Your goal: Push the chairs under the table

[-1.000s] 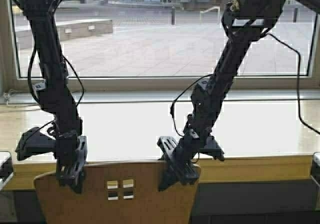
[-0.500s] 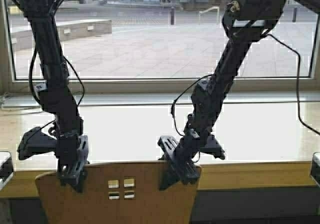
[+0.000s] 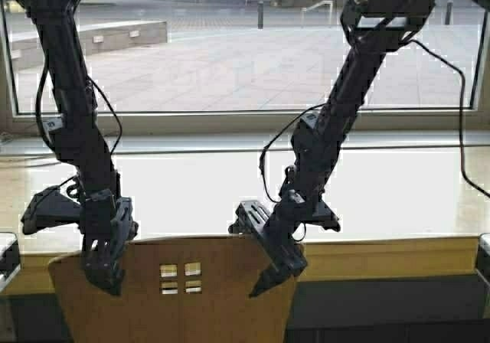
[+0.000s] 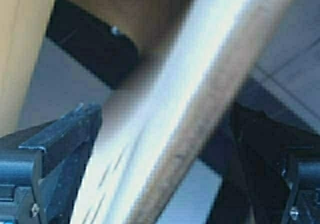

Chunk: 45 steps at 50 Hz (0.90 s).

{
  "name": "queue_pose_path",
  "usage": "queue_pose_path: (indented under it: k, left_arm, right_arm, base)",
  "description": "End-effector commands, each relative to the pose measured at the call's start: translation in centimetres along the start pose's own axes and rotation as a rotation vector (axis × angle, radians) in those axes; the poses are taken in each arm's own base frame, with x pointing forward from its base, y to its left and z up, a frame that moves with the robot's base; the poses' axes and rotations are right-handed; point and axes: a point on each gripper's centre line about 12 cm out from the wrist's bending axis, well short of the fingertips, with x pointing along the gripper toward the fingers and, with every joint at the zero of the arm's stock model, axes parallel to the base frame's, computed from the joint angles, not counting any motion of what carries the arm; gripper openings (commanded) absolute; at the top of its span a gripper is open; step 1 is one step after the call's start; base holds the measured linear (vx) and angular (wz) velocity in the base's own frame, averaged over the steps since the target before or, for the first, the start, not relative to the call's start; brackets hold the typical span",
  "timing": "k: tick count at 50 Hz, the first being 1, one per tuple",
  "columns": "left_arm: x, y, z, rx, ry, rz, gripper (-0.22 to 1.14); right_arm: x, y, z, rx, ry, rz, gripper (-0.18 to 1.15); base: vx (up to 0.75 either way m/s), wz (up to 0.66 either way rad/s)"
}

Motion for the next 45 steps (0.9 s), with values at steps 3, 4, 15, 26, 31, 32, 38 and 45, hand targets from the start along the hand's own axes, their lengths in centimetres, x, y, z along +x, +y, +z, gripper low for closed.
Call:
queue_pose_path:
  k: [3, 4, 15, 26, 31, 32, 38, 45]
  left_arm:
    - [-3.7, -2.9, -0.1, 0.015, 0.02, -0.078, 1.0]
    - [-4.2, -3.2, -0.1, 0.019, 0.021, -0.086, 1.0]
    - [-10.7, -6.5, 0.9, 0.098, 0.022, -0.215, 1.0]
    - [-19.4, -9.3, 4.1, 0.304, -0.04, -0.399, 1.0]
    - [-23.9, -8.6, 6.3, 0.451, -0.099, -0.464, 1.0]
    - [-24.7, -8.3, 6.7, 0.481, -0.111, -0.473, 1.0]
    - [-29.2, -6.0, 8.4, 0.664, -0.174, -0.508, 1.0]
    - [-32.9, -3.2, 8.4, 0.928, -0.208, -0.518, 1.0]
  right_arm:
    - [-4.4, 4.6, -0.5, -0.034, -0.034, 0.091, 1.03]
    - [-4.9, 4.9, -0.4, -0.032, -0.04, 0.097, 1.03]
    - [-11.0, 7.9, -0.6, -0.081, -0.131, 0.167, 1.03]
    - [-18.5, 8.4, -0.8, -0.189, -0.238, 0.2, 1.03]
    - [-22.4, 7.1, -0.3, -0.28, -0.325, 0.19, 1.03]
    - [-23.3, 6.8, -0.2, -0.306, -0.345, 0.187, 1.03]
    - [-28.3, 4.4, 0.4, -0.501, -0.453, 0.153, 1.03]
    - [-33.4, 1.7, -0.1, -0.684, -0.541, 0.131, 1.03]
  base:
    - [0.0, 0.0]
    - [0.0, 0.0]
    - [0.0, 0.0]
    - [-0.01, 0.0]
    - [0.0, 0.0]
    - [0.0, 0.0]
    - [0.0, 0.0]
    - [-0.01, 0.03]
